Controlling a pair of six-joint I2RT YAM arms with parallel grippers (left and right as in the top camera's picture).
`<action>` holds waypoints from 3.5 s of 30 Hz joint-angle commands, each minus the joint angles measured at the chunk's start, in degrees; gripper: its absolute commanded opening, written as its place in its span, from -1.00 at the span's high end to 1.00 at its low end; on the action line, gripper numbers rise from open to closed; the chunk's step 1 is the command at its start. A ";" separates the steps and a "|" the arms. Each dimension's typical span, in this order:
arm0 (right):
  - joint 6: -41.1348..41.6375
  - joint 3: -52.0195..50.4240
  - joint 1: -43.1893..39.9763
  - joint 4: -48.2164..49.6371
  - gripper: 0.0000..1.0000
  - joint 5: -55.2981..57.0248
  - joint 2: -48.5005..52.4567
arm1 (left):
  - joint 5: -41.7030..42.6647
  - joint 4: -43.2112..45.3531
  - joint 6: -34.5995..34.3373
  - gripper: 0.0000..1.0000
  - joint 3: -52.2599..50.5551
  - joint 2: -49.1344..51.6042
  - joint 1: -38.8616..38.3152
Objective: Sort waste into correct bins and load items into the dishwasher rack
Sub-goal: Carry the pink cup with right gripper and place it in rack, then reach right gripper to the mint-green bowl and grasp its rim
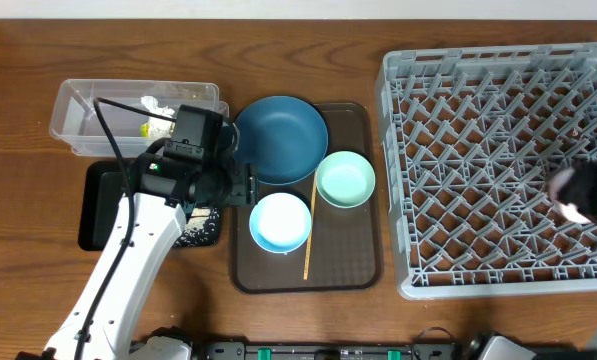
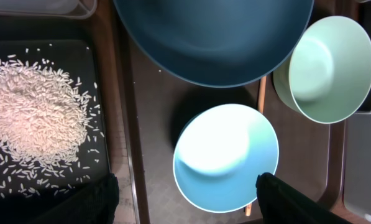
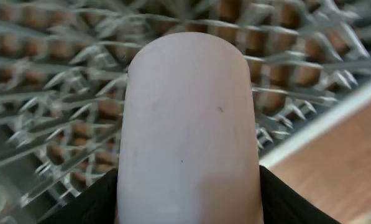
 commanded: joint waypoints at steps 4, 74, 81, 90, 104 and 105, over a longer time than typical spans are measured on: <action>2.69 1.49 -7.37 1.16 0.98 1.75 5.62 | -1.14 -0.22 0.33 -0.47 0.24 -0.07 0.17; 0.83 -2.47 -12.02 5.60 -0.46 -18.43 8.50 | -1.14 -0.63 0.33 -0.50 0.24 -0.07 0.17; -11.69 -1.20 -3.19 6.54 -0.44 -34.77 3.89 | -1.14 -0.66 0.33 -0.61 0.24 -0.07 0.17; -15.87 -1.22 22.10 12.63 -0.42 -34.14 2.97 | -1.16 -0.76 0.35 -0.62 0.22 -0.07 0.17; -10.73 -1.22 53.46 27.19 -0.43 -10.54 13.64 | -1.18 -1.53 0.35 -0.62 -0.15 0.07 0.20; -9.99 -1.22 54.21 27.58 -0.44 -9.29 14.73 | -1.42 -1.62 0.33 -0.63 -0.15 0.11 0.20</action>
